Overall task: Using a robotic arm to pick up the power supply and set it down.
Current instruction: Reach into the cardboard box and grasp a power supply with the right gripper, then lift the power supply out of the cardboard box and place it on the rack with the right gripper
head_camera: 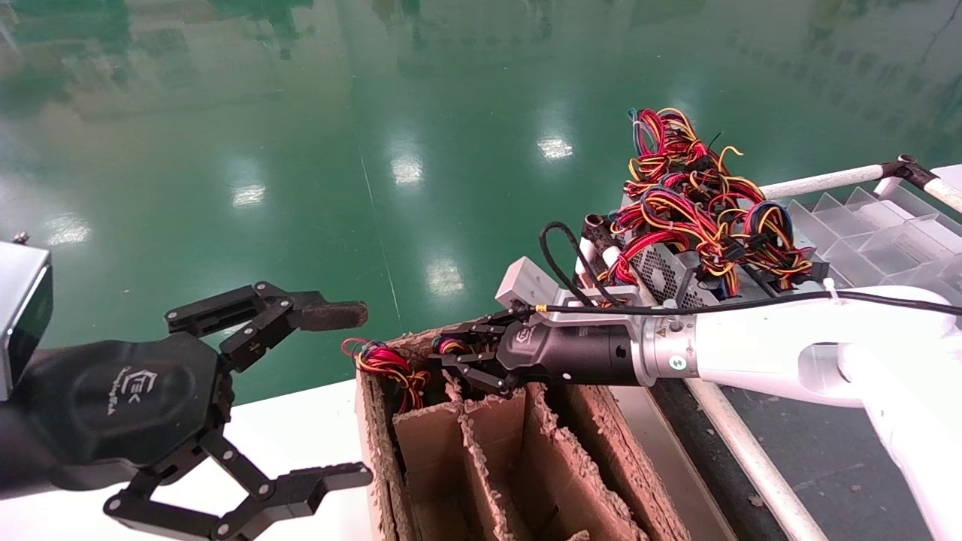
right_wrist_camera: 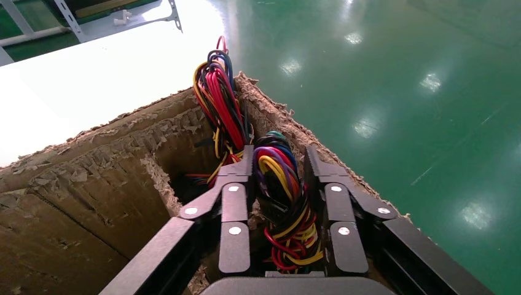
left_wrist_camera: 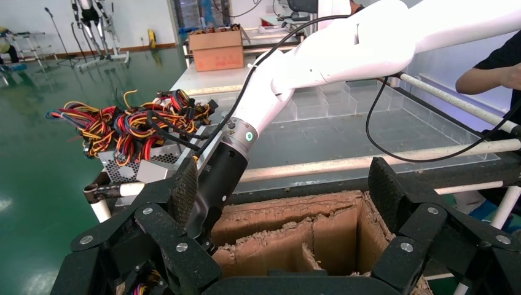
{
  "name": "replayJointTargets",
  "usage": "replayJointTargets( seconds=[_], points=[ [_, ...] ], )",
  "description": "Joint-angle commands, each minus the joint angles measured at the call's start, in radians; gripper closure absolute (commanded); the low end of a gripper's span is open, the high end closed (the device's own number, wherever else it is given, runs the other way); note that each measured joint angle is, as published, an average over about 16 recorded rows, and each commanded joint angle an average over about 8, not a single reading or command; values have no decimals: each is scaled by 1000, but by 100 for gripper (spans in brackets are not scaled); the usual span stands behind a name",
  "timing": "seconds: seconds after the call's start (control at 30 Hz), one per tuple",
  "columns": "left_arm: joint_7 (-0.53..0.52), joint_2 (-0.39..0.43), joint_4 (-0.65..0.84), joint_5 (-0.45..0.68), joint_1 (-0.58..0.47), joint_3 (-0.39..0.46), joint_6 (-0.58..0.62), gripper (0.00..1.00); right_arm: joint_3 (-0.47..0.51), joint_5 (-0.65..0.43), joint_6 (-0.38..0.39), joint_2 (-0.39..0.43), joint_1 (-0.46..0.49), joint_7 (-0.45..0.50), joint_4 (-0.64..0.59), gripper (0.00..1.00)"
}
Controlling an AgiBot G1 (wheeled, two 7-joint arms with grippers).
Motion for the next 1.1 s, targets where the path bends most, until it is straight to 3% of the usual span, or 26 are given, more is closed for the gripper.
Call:
replayJointTargets(
  seconds=[0.03,0.63,1.1],
  points=[
    [0,0,0,0,0,0,0,0,-1,0,0,-1,1,-3,-3,100],
    [0,0,0,0,0,0,0,0,23,40,-37,28,9,-36,-15,100],
    [0,0,0,0,0,0,0,0,74,115,-184,131,80,-60,37,100]
  ],
)
